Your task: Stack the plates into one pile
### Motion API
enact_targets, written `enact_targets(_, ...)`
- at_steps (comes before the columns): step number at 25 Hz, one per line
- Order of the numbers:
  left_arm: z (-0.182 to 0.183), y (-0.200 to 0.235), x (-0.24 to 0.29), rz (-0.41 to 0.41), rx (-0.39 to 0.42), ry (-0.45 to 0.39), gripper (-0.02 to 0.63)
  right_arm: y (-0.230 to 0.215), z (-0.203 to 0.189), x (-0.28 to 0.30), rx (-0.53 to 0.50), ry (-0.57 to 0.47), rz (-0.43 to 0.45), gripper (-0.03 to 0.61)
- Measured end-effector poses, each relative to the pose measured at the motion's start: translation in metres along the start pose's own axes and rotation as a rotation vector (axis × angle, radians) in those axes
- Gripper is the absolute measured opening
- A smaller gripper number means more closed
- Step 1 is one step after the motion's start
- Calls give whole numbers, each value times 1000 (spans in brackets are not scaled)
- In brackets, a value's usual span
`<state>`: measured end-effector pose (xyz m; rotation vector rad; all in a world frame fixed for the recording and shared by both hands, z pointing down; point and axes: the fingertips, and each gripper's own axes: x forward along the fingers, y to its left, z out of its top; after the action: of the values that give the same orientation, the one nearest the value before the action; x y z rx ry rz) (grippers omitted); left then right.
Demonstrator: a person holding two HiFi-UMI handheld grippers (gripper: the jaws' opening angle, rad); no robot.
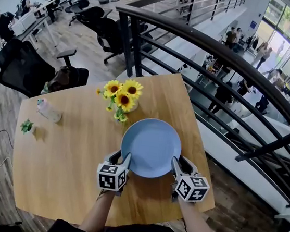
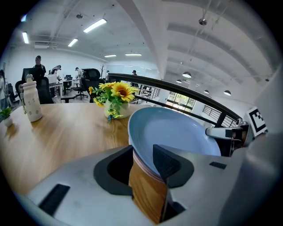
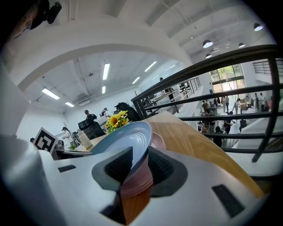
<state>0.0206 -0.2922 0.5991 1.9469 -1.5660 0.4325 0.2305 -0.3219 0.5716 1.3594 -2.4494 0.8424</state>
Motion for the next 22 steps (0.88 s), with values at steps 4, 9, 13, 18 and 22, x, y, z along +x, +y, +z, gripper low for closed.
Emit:
enact_targets(4,0,-1,5,4,7,11,126,-4,-3,3,2,12,-4,114)
enact_targets(9,-4,5,9,8,9,27,126,-4,-9,10,-2,32,-9,117)
enact_targets(13,-7,4,14,11,14,46,129,-9,-14,12,-4,52,-15,123)
enact_targets(18,-11,8,17,17,11,59,130,-10,-21,17,-10,76,-14,124)
enact_targets(22,-11,7,20,8,11,61,137,-14,-24,18,-15,87,-17,130)
